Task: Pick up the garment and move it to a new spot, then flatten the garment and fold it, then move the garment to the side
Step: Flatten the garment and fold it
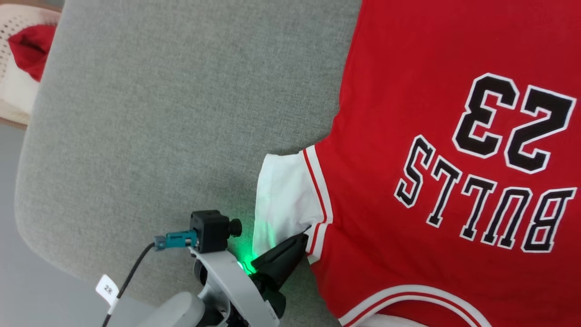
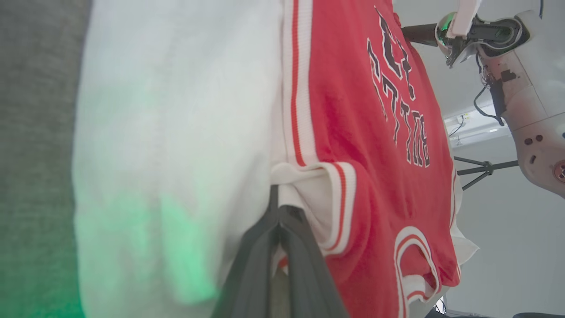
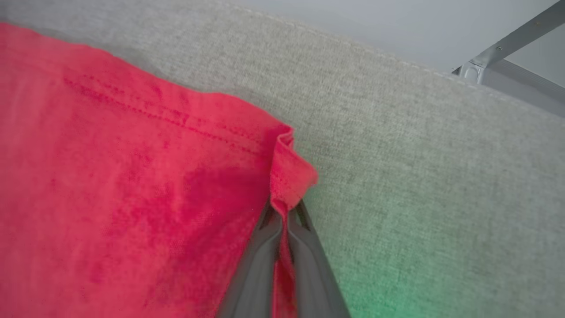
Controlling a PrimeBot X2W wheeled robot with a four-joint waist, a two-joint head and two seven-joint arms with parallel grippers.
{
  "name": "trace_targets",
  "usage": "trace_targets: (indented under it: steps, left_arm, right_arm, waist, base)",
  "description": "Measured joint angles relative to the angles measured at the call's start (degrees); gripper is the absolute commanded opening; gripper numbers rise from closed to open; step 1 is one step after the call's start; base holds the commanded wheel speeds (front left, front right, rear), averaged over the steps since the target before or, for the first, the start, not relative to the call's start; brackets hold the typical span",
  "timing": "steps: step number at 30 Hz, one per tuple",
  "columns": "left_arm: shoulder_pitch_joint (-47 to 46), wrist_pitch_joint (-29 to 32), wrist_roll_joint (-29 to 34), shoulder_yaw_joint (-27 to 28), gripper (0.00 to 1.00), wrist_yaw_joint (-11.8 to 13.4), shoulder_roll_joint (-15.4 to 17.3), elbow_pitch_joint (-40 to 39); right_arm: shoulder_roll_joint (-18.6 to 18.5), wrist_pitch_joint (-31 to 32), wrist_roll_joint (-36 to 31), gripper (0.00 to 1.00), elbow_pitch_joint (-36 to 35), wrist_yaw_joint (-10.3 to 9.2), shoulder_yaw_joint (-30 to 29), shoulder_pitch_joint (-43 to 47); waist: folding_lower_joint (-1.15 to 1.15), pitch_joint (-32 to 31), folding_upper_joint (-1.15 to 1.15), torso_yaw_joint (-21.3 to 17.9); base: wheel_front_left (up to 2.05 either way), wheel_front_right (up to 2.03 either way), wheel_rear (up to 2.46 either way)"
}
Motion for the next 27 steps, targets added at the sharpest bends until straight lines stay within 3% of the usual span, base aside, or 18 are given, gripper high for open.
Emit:
trace_targets:
  steps: [8, 16, 27]
  left_arm:
    - [0.05, -0.1, -0.77, 0.67, 0.0, 0.09, 0.45, 4.24]
    - [2.9, 1.4, -1.86, 0.97, 0.0, 1.92, 3.89, 6.09]
    - [5.03, 2.99, -2.01, 0.49, 0.0, 3.9, 6.42, 4.57]
  right_arm:
    - [-1.85, -3.41, 6.55, 0.0, -4.26, -0.02, 3.09, 9.41]
    - [-9.09, -4.95, 16.48, 0.0, -17.91, 0.03, 5.82, 29.99]
    - [-11.8, -5.54, 21.13, 0.0, -31.34, 0.13, 1.89, 52.13]
  waist:
    - [0.0, -4.85, 0.0, -1.09]
    - [0.0, -12.4, 0.0, -4.17]
    - [0.0, -17.67, 0.0, -10.79]
  base:
    - [0.0, 0.0, 0.0]
    - [0.0, 0.0, 0.0]
    - [0.0, 0.0, 0.0]
